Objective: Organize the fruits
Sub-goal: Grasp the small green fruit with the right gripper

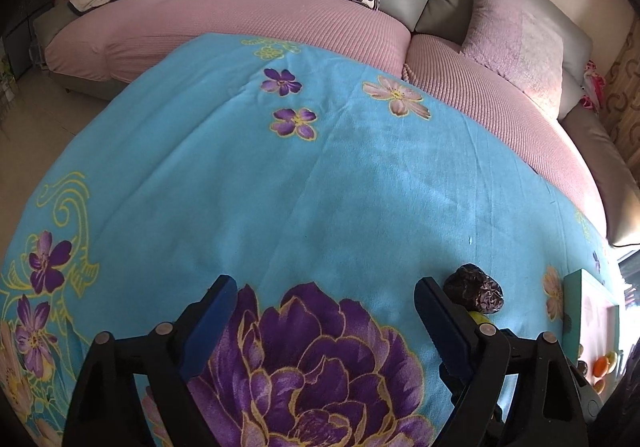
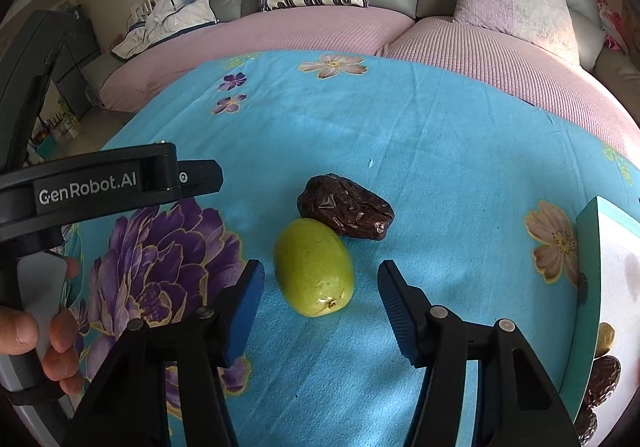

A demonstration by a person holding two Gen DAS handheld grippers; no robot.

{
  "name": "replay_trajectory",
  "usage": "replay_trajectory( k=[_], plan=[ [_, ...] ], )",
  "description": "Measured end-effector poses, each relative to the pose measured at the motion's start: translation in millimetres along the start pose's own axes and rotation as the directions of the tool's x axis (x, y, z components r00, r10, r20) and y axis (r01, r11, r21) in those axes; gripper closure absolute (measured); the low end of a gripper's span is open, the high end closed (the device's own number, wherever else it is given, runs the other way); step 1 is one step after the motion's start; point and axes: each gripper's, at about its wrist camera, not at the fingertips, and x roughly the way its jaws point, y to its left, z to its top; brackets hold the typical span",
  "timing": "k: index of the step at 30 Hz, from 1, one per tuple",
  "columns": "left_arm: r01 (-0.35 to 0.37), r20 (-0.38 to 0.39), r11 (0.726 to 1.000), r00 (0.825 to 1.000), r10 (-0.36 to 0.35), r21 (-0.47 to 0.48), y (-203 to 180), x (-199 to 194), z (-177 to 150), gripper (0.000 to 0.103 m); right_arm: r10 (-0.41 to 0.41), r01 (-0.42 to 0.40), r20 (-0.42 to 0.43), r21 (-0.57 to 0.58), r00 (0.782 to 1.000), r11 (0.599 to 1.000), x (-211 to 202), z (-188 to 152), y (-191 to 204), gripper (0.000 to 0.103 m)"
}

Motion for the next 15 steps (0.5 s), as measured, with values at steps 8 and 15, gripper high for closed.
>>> replay_trajectory(
  k=[8,15],
  plan=[
    [0.009,-0.003,1.0,1.0,-0.009,0.005,-5,0,-1,0.011,0.024,-0.024,-0.002,-0.011,1.0,1.0,0,0,2,0.06],
    [0.046,0.011,0.999,0.999,-0.046,-0.002,-9,-4,0,0.011,0.042,-0.042,-0.008,-0.018,0.999,0.999,-8,-1,0,0.061]
  ],
)
